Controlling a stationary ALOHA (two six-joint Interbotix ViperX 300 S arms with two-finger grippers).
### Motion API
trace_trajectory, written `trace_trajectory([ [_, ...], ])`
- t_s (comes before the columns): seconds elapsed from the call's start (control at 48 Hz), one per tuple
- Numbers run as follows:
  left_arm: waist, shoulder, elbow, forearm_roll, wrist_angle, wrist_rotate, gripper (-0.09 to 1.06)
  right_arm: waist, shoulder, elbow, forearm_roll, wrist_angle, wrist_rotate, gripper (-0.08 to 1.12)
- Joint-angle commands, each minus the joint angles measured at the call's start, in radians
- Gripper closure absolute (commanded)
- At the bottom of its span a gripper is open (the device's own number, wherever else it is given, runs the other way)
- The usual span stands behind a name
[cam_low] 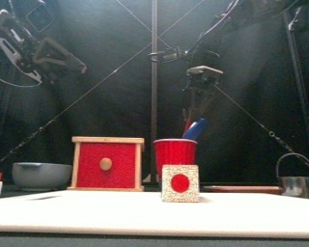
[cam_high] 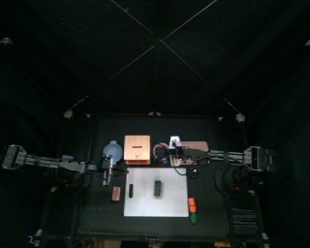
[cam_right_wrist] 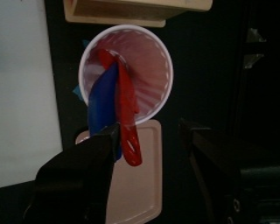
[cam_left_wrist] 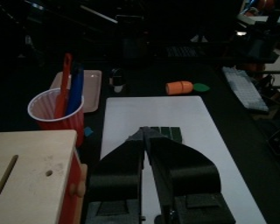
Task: Cut the sushi into 4 pieces with the knife
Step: Pick up the knife at its handle with right hand
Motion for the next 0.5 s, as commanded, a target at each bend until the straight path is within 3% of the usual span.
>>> trace_trajectory([
  [0.021, 0.003, 0.002, -0.011, 0.0, -0.011, -0.002, 0.48, -0.006, 0.003, -0.038, -0.006, 0.018, -0.003, 0.15],
  [0.5, 0.005, 0.002, 0.0, 0.0, -0.009, -0.002, 0.48, -0.015, 0.069, -0.095, -0.014, 0.075, -0.009, 0.16],
])
